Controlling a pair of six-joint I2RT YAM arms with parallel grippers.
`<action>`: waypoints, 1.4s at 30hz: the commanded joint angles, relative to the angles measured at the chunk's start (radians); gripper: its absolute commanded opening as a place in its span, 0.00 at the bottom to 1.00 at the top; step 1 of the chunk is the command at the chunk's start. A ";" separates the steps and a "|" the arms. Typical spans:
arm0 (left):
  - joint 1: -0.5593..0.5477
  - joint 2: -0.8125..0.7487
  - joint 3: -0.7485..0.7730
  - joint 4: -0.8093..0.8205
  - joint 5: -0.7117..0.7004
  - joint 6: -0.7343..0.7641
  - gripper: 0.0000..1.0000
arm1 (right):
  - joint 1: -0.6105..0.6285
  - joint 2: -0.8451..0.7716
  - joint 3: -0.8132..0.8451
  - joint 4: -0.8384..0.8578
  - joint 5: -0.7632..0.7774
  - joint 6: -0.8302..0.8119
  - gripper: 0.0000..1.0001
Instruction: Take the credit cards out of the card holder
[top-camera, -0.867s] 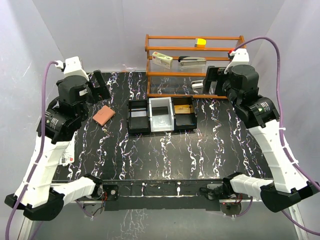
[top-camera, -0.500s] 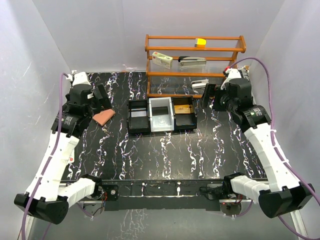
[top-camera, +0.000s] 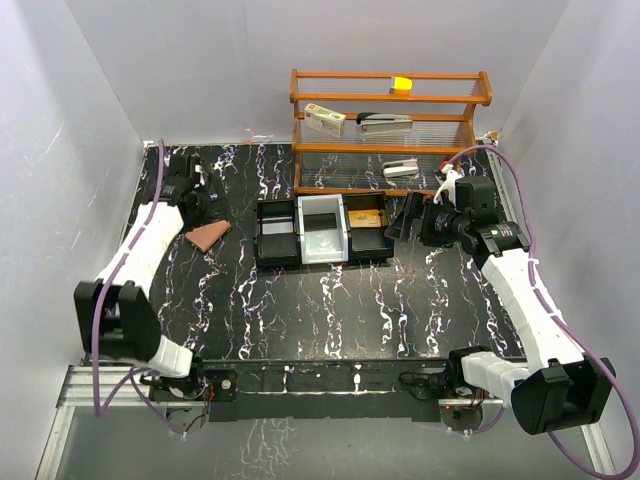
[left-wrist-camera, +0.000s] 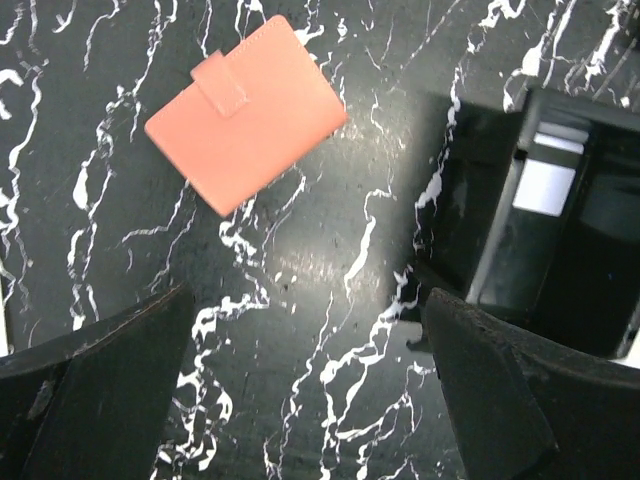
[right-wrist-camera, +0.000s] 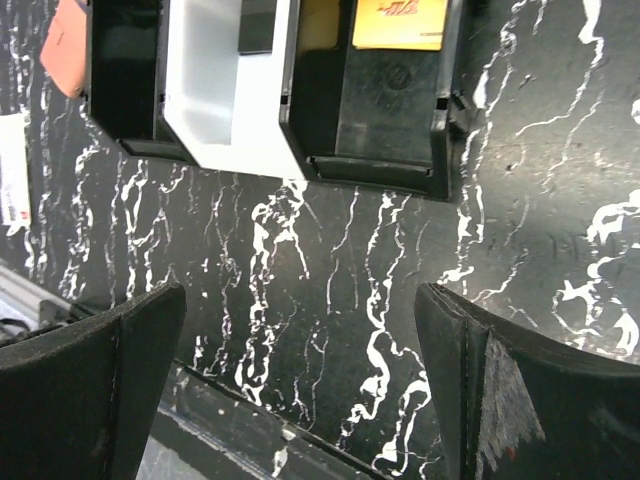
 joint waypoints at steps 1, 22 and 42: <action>0.060 0.138 0.117 0.003 0.102 0.056 0.99 | -0.013 -0.011 -0.011 0.065 -0.104 0.019 0.98; 0.226 0.682 0.470 -0.087 0.243 0.121 0.92 | -0.020 -0.007 -0.033 0.070 -0.146 0.033 0.98; 0.227 0.359 0.005 0.029 0.309 0.040 0.67 | -0.020 0.012 -0.054 0.067 -0.144 0.045 0.98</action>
